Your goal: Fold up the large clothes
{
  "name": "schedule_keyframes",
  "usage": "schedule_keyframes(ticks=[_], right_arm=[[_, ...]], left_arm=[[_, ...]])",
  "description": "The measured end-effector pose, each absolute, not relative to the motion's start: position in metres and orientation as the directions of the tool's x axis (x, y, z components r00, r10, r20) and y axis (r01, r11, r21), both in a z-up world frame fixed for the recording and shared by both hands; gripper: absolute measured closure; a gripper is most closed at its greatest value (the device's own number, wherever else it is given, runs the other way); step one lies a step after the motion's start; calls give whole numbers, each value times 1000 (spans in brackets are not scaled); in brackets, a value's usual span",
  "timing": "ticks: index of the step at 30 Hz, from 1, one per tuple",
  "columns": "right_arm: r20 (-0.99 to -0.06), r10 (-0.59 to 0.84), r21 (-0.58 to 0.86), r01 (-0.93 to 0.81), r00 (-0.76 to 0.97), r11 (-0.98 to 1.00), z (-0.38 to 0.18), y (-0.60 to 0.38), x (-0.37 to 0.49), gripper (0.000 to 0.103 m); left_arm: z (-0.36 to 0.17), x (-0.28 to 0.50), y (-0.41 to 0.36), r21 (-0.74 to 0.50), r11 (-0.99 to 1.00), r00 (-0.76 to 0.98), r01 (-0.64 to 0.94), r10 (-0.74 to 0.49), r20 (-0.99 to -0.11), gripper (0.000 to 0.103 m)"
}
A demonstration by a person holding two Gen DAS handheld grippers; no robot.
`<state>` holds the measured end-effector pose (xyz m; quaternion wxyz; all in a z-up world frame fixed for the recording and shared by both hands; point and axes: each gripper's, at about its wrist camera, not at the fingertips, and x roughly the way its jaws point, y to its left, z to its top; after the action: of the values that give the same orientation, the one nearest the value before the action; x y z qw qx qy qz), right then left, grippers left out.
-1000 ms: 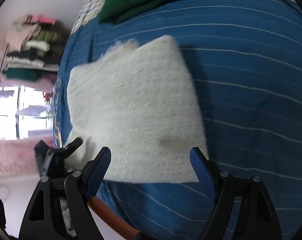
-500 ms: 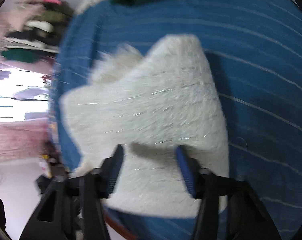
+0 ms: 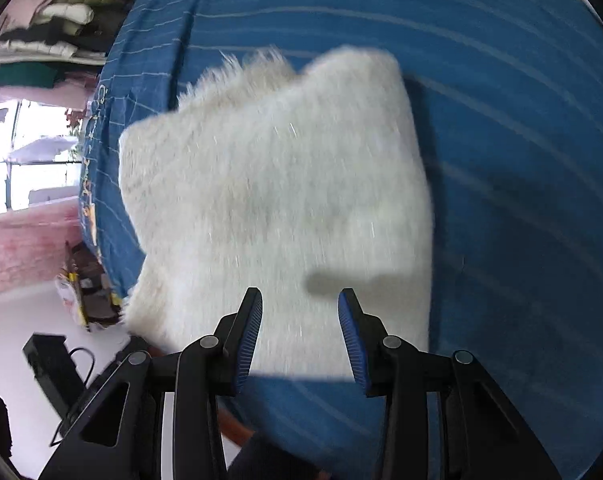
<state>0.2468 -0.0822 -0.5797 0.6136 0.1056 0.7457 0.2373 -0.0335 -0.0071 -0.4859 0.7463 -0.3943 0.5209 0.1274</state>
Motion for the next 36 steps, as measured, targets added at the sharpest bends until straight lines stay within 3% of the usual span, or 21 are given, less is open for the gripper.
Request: schedule_keyframes(ticks=[5,7,8,9,10,14,19,20,23,26,27,29,30,31,36], right_arm=[[-828,520,531,6,-212,848,-606,-112,218,61],[-814,543,545,51,-205,837,-613,-120,213,61],[-817,542,543,53,-199,838,-614,-121,212,61],[-822,536,537,49,-192,842,-613,-120,213,61],[-826,531,533,43,-188,845,-612,-119,214,61],[-839,513,524,-18,-179,851,-598,-105,224,61],[-832,481,518,-75,-275,852,-624,-82,226,61],[-839,464,504,-88,-284,859,-632,-77,226,68],[-892,342,402,-174,-296,899,-646,-57,233,68],[-903,277,357,-215,-327,909,-622,-49,244,68],[-911,283,357,-231,-300,905,-609,-50,247,68],[-915,331,385,-254,-230,887,-579,-50,256,66],[-910,355,402,-251,-214,880,-573,-49,261,66],[-900,389,430,-248,-198,868,-570,-46,269,66],[-918,320,376,-255,-235,891,-631,-6,299,66]], left_arm=[[-542,-3,-6,-583,451,490,-676,-316,-812,28],[-558,6,-8,-600,399,517,-694,-303,-800,34],[-560,9,-10,-611,394,542,-686,-283,-791,47],[-559,12,-12,-614,403,550,-679,-276,-788,86],[-551,16,-14,-583,429,532,-690,-247,-810,92],[-527,-14,-14,-599,402,559,-693,-225,-798,97],[-549,-37,-9,-563,394,505,-726,-250,-826,96],[-550,-32,-8,-570,389,503,-724,-268,-822,96],[-531,-21,-10,-558,452,477,-696,-289,-830,92],[-507,-25,-14,-503,533,424,-680,-274,-863,86],[-493,-28,-15,-444,586,384,-678,-233,-893,79],[-476,-35,-15,-366,646,348,-670,-162,-923,53],[-470,-38,-14,-329,666,338,-669,-122,-933,23],[-465,-40,-13,-300,680,335,-669,-84,-938,12],[-478,-42,-9,-230,702,295,-674,-30,-955,12]])
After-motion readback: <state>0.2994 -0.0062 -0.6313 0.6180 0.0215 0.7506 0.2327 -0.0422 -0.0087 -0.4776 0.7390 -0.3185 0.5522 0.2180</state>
